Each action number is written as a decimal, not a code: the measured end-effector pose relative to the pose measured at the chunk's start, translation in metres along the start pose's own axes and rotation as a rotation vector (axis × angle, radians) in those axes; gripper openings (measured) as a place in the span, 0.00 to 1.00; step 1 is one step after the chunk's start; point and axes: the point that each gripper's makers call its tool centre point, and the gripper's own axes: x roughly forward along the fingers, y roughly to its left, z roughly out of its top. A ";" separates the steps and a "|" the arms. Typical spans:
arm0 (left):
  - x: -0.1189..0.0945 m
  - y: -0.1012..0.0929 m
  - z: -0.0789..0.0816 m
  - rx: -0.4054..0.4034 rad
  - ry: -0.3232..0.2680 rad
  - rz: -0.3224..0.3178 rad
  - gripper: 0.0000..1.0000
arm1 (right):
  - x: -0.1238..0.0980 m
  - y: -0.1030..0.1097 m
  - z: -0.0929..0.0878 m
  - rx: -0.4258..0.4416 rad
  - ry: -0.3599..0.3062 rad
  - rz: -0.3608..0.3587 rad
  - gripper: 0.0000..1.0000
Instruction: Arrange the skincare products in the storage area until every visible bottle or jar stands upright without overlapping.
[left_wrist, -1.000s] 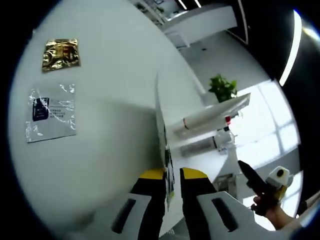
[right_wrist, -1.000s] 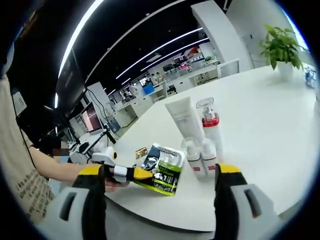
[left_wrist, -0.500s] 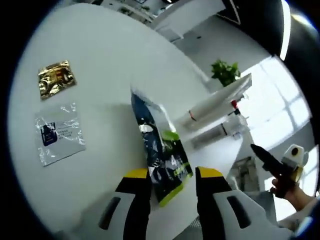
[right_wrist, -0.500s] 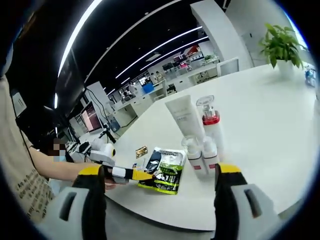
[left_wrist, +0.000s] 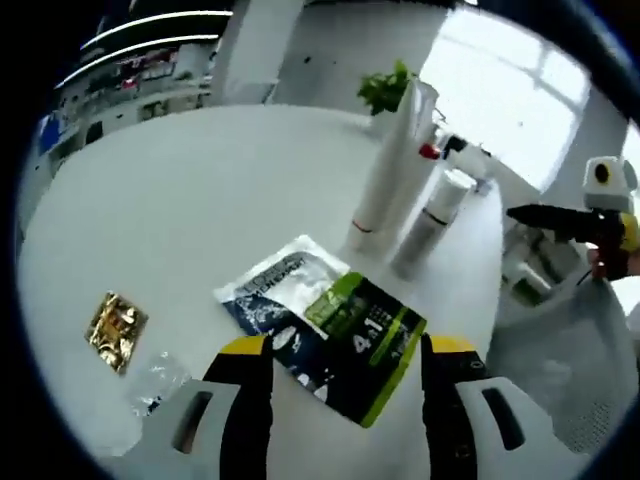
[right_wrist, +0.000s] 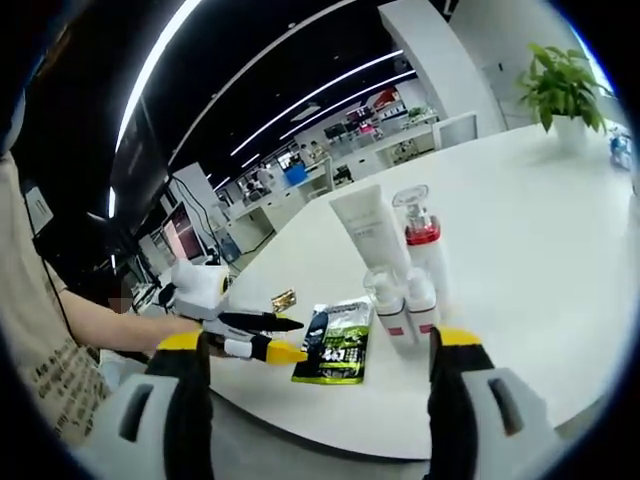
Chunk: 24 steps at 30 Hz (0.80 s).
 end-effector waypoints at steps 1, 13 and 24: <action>0.004 -0.004 0.000 0.027 0.012 -0.012 0.60 | 0.000 0.000 0.000 -0.001 0.003 0.000 0.91; 0.029 0.004 -0.007 0.189 0.100 0.027 0.72 | 0.002 0.000 -0.005 -0.006 0.029 -0.004 0.91; 0.037 0.014 -0.009 0.308 0.133 0.010 0.77 | 0.003 -0.002 -0.009 0.005 0.039 -0.020 0.90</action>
